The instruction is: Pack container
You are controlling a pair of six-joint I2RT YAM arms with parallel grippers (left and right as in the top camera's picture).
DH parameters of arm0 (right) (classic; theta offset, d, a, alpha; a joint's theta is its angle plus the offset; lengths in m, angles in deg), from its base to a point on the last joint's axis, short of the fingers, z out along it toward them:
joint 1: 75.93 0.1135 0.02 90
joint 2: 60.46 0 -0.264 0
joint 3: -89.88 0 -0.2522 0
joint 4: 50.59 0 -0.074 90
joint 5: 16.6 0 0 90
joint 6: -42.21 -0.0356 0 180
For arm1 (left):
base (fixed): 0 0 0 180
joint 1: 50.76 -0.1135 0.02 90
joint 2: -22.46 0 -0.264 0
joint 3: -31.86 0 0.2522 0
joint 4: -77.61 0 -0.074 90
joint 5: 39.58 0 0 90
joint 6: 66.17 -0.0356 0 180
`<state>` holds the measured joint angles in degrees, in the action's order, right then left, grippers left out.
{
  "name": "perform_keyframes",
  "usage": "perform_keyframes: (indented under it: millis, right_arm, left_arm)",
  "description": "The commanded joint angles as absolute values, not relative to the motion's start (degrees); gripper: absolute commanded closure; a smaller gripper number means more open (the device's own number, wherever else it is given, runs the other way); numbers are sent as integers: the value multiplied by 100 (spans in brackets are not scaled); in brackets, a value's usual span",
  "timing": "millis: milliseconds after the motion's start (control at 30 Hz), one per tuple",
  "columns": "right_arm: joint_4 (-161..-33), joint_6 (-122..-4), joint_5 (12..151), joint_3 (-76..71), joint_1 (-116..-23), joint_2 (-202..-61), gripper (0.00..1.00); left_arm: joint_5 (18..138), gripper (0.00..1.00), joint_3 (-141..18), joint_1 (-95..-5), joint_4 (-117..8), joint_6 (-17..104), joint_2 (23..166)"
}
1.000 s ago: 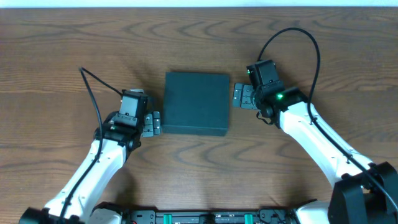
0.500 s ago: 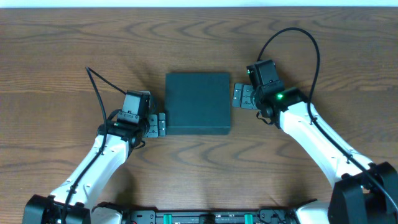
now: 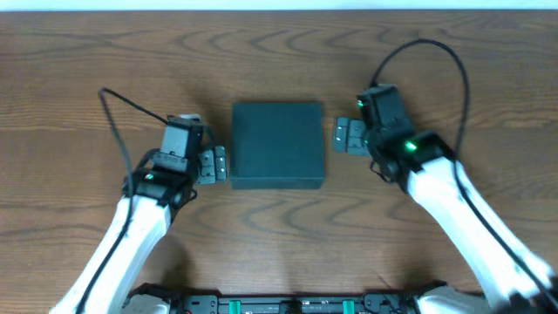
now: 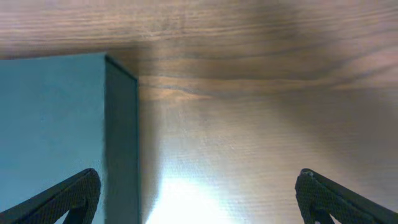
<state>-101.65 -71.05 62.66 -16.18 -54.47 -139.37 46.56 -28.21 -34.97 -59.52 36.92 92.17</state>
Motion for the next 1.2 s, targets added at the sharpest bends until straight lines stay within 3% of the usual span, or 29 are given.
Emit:
perform_keyframes:
  millis: [0,133,333,500,800,1167]
  right_arm:
    - [-10499,-6749,6154,-1605,-5421,-13253,1]
    - [-11216,-6594,5938,-1618,-5028,-12160,1]
    - [-12364,-7066,5531,-1810,-3701,-9909,1]
    - [-12486,-7044,5538,-1810,-3493,-8849,1]
    - [-13192,-7046,5778,-1810,-3498,-8742,1]
    - [-13509,-7046,5711,-1810,-3513,-8733,1]
  left_arm:
    - [4691,5,-3006,-3497,-5592,3619,8653]
    - [4855,5,-3006,-3291,-4814,3521,7514]
    - [4850,5,-3006,-2526,-4081,3340,5591]
    - [4691,5,-3006,-2522,-3393,3412,5047]
    - [4743,5,-3006,-2522,-2405,3414,5056]
    - [4743,5,-3006,-2522,-2241,3414,5056]
